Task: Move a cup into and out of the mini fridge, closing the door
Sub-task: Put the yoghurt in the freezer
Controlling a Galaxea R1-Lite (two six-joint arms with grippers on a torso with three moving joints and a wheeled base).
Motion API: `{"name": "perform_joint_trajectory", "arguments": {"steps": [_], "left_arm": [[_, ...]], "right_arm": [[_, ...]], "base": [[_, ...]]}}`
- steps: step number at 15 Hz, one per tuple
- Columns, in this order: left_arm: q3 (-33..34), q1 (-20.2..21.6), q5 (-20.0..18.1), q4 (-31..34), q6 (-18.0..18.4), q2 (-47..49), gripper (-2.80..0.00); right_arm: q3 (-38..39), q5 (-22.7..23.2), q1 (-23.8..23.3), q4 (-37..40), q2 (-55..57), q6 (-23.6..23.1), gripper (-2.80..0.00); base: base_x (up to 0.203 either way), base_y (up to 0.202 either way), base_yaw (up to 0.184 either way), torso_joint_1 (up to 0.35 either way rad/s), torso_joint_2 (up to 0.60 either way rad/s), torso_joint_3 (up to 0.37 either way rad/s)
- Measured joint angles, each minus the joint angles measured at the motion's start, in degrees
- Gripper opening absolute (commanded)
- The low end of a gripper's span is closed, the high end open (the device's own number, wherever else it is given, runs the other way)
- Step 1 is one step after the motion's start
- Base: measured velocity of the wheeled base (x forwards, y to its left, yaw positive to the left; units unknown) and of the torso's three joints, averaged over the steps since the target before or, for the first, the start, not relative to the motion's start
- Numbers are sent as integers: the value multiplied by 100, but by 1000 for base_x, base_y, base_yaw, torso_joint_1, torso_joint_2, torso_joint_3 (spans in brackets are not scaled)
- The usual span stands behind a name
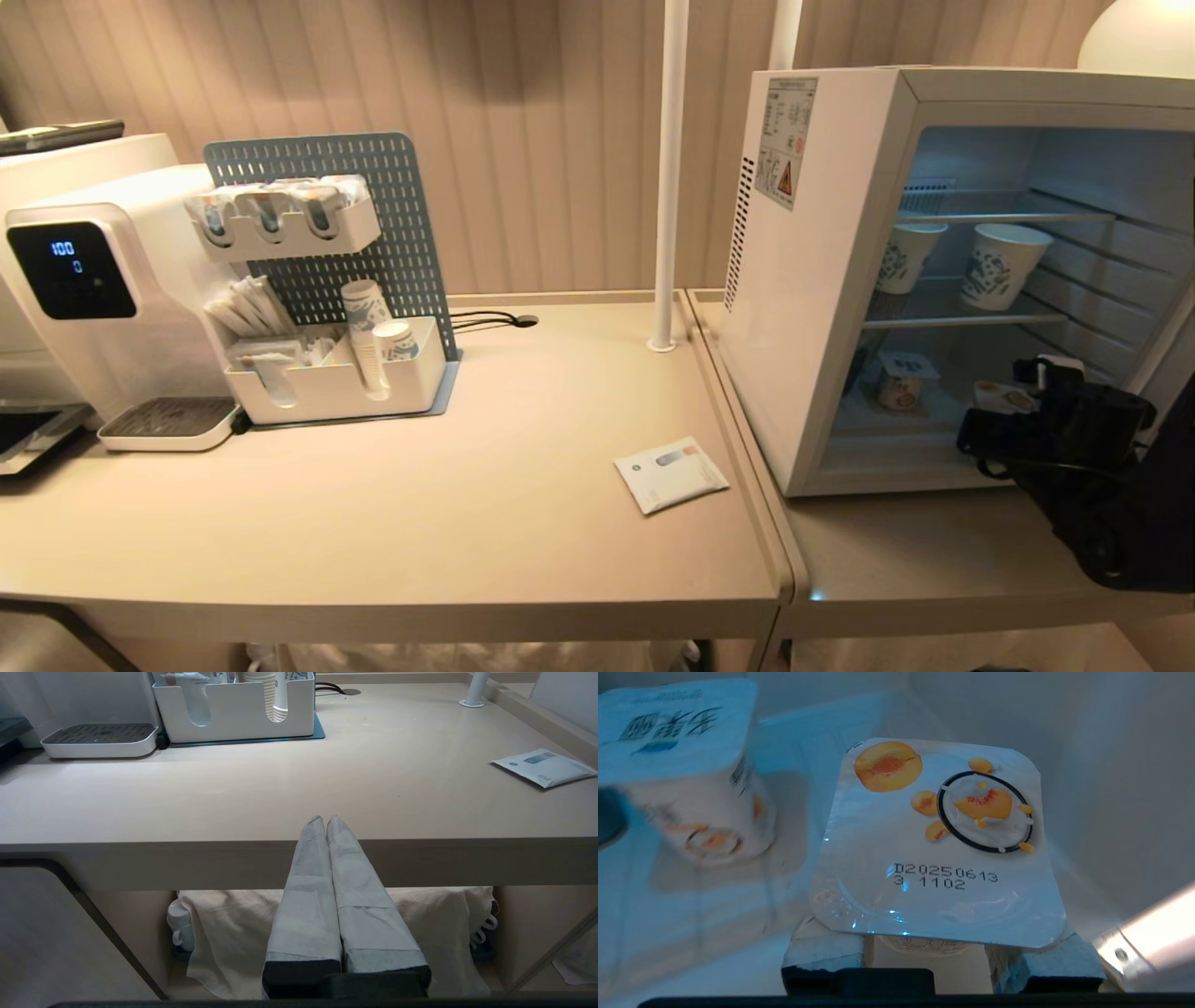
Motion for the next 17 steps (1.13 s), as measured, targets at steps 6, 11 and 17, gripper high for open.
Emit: {"name": "perform_joint_trajectory", "arguments": {"steps": [6,11,17], "left_arm": [[0,0,0,2,0,0,-280],[0,0,2,0,-1,0,-280],[-2,2,0,-9,-1,0,-280]], "right_arm": [[-1019,11,-22,1171,187,-5,-280],[-1380,1,-7,1577,321,-4,-280],[-1143,-35,15,1042,453,-461,0]], "base": [[0,0,0,0,0,0],[0,0,0,0,0,0],[0,0,0,0,0,0]]}}
